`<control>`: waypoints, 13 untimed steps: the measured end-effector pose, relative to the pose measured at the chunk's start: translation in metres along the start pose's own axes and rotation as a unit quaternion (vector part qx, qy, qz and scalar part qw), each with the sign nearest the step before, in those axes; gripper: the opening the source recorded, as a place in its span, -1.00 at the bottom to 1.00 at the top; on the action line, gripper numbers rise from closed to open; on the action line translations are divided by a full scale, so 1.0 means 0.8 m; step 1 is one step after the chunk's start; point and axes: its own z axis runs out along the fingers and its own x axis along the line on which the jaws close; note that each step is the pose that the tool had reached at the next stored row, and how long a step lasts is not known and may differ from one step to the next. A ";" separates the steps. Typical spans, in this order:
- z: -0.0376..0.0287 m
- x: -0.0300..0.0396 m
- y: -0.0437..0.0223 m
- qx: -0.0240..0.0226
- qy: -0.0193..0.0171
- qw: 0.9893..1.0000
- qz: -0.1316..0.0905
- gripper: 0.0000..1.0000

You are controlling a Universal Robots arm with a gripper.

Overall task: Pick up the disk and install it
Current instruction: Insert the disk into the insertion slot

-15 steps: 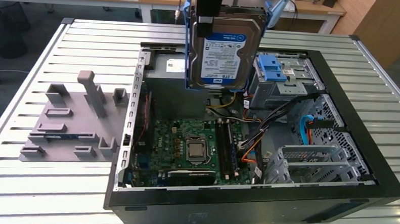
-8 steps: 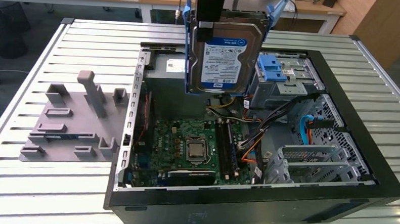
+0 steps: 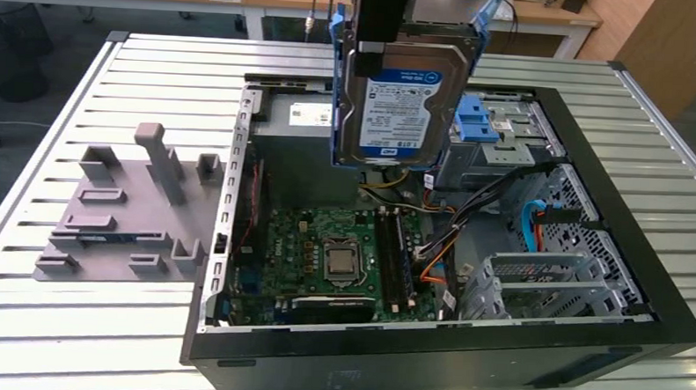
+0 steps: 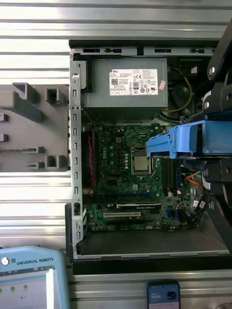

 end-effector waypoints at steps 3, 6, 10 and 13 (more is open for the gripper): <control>0.0006 0.0009 -0.0051 0.000 0.000 1.000 0.000 -0.27; 0.0012 0.0076 -0.0060 0.000 0.000 1.000 0.000 -0.27; 0.0027 0.0228 -0.0063 0.000 -0.001 1.000 0.000 -0.27; 0.0039 0.0322 -0.0066 0.000 -0.006 1.000 0.000 -0.27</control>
